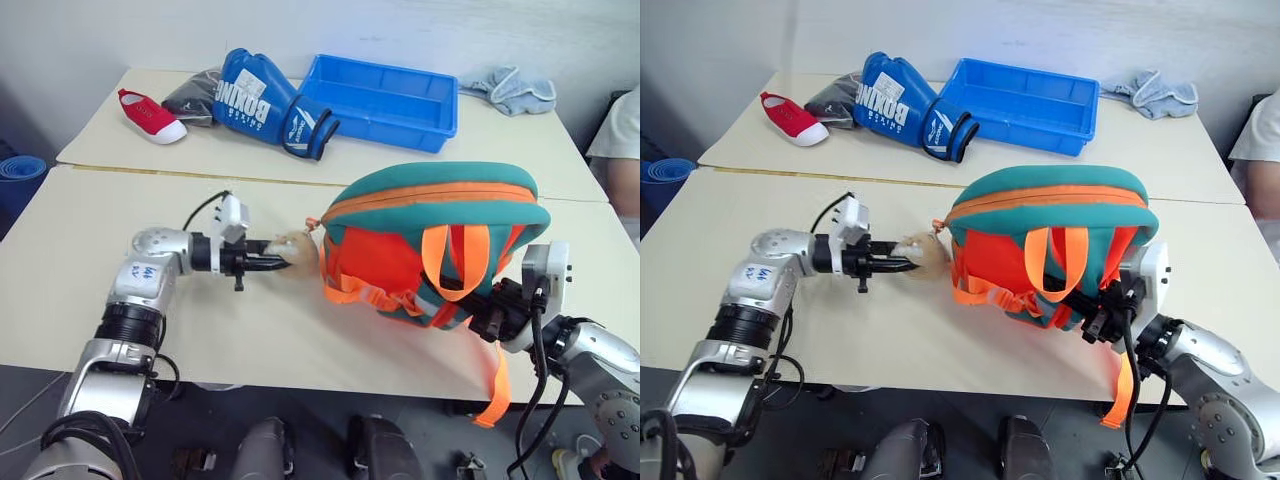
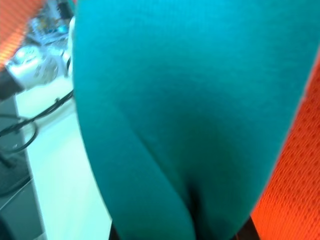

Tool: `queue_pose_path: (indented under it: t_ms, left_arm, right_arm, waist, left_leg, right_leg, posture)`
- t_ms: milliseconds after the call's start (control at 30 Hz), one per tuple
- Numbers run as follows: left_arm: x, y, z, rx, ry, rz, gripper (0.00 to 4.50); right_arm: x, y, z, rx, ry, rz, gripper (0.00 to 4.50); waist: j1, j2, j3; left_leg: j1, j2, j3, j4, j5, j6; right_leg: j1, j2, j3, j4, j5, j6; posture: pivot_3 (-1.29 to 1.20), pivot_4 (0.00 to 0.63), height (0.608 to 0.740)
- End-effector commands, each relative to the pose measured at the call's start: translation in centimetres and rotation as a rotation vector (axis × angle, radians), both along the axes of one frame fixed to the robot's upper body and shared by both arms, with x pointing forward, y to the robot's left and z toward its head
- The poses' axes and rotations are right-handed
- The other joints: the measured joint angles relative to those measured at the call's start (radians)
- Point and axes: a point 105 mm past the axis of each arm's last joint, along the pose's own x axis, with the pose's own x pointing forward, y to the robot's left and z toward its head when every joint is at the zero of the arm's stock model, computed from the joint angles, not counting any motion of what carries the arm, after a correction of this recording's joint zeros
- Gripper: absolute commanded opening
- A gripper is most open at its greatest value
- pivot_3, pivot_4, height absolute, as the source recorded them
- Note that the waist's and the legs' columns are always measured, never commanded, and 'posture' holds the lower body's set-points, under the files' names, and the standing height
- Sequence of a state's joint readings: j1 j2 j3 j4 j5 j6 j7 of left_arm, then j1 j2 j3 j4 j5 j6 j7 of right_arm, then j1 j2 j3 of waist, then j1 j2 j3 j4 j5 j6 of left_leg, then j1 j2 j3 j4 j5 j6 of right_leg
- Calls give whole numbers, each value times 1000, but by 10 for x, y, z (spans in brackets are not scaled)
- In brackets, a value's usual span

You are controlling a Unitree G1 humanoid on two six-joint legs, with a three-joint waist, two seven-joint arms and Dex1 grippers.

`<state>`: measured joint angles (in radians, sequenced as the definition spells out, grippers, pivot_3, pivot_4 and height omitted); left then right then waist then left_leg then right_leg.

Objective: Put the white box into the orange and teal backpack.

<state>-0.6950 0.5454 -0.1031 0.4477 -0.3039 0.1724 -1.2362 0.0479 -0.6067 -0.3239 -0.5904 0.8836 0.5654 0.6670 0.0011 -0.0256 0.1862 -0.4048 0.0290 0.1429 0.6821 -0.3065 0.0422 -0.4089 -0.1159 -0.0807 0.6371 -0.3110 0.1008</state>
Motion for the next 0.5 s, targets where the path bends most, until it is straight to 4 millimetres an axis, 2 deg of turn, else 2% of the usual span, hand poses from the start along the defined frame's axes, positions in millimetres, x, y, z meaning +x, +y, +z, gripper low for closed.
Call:
queue_pose_path:
  t_ms: [33,133,233,333,367,467,500]
  left_arm:
    - [-2,-3,-13,24,-4,0,946]
    - [-13,-19,-9,-24,-36,-70,946]
    - [-22,-23,-12,13,-35,-110,1805]
    - [-23,-15,-8,9,-43,-69,2718]
    - [-24,-7,-4,-2,-54,-45,3014]
    - [-27,16,7,-28,-73,19,3969]
    - [-28,30,8,-26,-96,65,4279]
  right_arm:
    - [6,-8,6,4,-82,-67,0]
    - [10,-6,-1,-15,-107,-73,0]
    - [15,-5,-9,-67,-152,-109,0]
    - [12,0,-10,-72,-171,-73,0]
    - [8,1,-6,-75,-171,-51,632]
    - [-4,2,4,-107,-189,-21,1574]
    - [-10,-4,3,-148,-186,-29,1914]
  waist:
    - [0,0,0]
    - [-1,0,0]
    - [-2,0,0]
    - [-2,0,0]
    - [-2,0,0]
    - [-5,0,0]
    - [-5,1,0]
  left_leg:
    - [0,0,0,0,0,0]
    - [0,0,0,0,0,0]
    - [0,0,0,0,0,0]
    - [0,0,1,0,0,0]
    - [0,0,1,0,0,0]
    - [0,1,0,0,0,-1]
    - [0,2,0,-1,0,-1]
  right_leg:
    - [0,0,0,0,0,0]
    - [0,0,0,0,0,0]
    - [0,0,0,1,0,0]
    - [0,0,0,1,0,0]
    - [0,0,0,1,0,0]
    - [-1,0,2,1,0,0]
    - [0,0,3,1,0,0]
  posture:
    - [0,150,740]
    - [0,150,740]
    - [0,150,740]
    - [0,150,740]
    - [0,150,740]
    - [0,150,740]
    - [0,150,740]
